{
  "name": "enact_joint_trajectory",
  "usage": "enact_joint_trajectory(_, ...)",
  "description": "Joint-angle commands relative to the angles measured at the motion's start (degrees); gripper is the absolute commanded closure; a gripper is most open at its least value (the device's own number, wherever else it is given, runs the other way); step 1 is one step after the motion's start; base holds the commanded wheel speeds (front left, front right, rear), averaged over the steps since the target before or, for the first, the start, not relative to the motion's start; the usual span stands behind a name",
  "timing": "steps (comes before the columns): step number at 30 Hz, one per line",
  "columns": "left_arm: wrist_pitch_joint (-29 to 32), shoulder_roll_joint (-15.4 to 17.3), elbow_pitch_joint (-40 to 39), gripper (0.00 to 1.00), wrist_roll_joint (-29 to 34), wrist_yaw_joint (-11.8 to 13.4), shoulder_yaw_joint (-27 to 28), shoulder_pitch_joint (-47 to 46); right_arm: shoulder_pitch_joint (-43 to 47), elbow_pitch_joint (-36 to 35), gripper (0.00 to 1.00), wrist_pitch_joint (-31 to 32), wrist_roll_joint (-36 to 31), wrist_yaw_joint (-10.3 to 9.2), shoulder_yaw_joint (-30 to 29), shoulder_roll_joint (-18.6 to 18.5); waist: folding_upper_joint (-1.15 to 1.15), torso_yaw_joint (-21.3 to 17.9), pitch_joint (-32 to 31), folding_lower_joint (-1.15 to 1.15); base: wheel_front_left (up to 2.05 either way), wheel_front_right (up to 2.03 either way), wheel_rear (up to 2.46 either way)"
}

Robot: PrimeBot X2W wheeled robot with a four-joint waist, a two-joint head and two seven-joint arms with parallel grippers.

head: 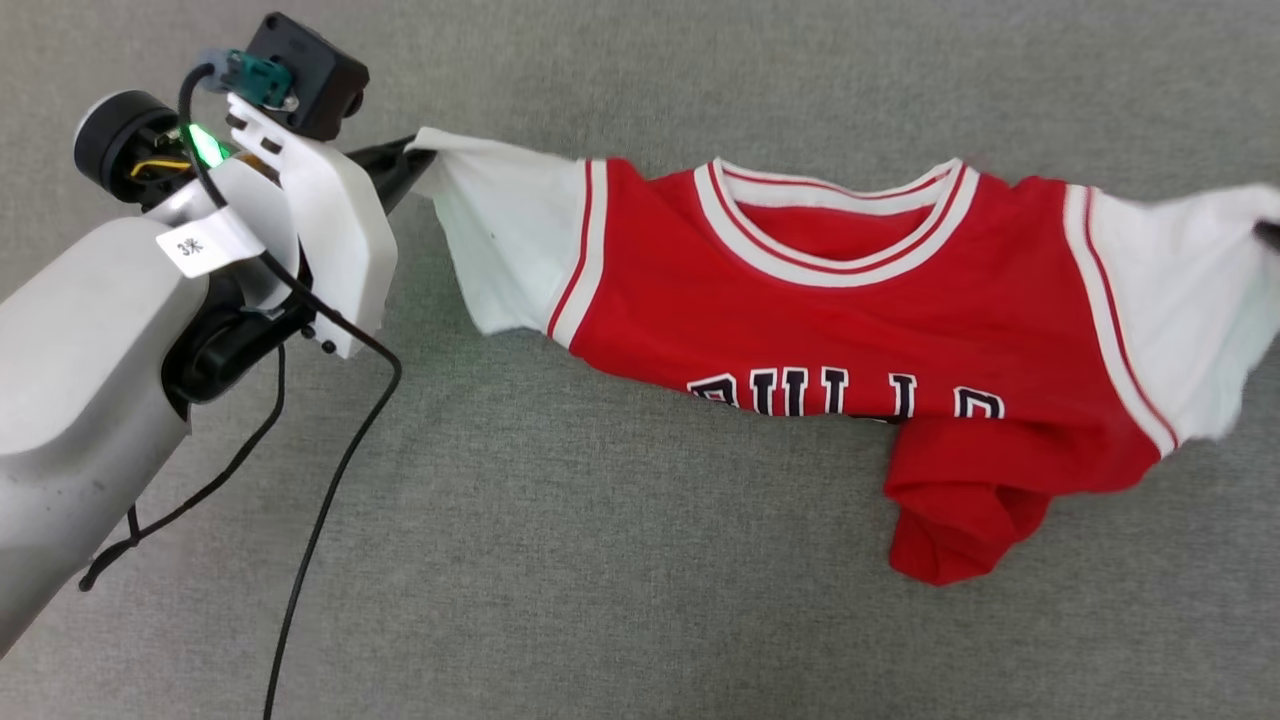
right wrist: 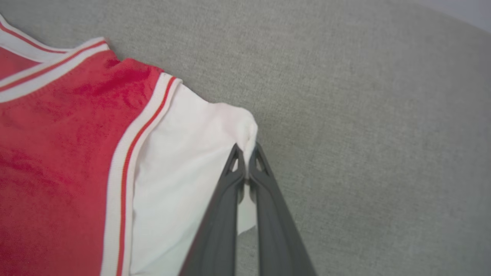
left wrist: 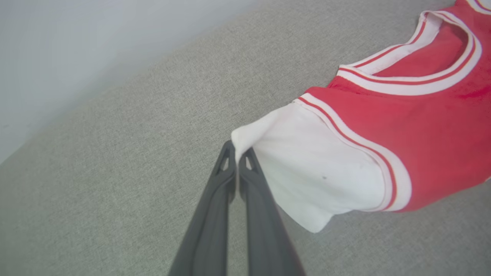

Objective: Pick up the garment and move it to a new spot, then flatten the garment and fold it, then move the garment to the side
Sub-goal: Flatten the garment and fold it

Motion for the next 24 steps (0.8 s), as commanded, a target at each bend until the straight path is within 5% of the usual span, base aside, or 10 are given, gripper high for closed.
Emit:
enact_joint_trajectory(1,-0.70,0.11,0.04,1.00,0.46,-0.15,0.30,0.36,-0.81,-0.19,1.00,-1.11,0.52,-0.06,-0.14,-0.42,0.00,-0.61,-1.86,0.00,0.00,0.00,0.00)
enact_joint_trajectory(14,-12.36,1.49,-4.91,1.00,5.30,2.99,3.84,-1.54,-2.58,-6.84,1.00,-17.52,0.95,-0.06,-1.82,-3.18,0.00,-1.63,-9.47,0.00,0.00,0.00,0.00)
enact_joint_trajectory(24,-13.77,-0.62,-6.01,1.00,8.27,5.02,5.71,-8.20,-7.39,-11.72,1.00,-19.19,-3.35,-0.06,-2.86,-2.61,0.00,-2.39,-9.79,0.00,0.00,0.00,0.00)
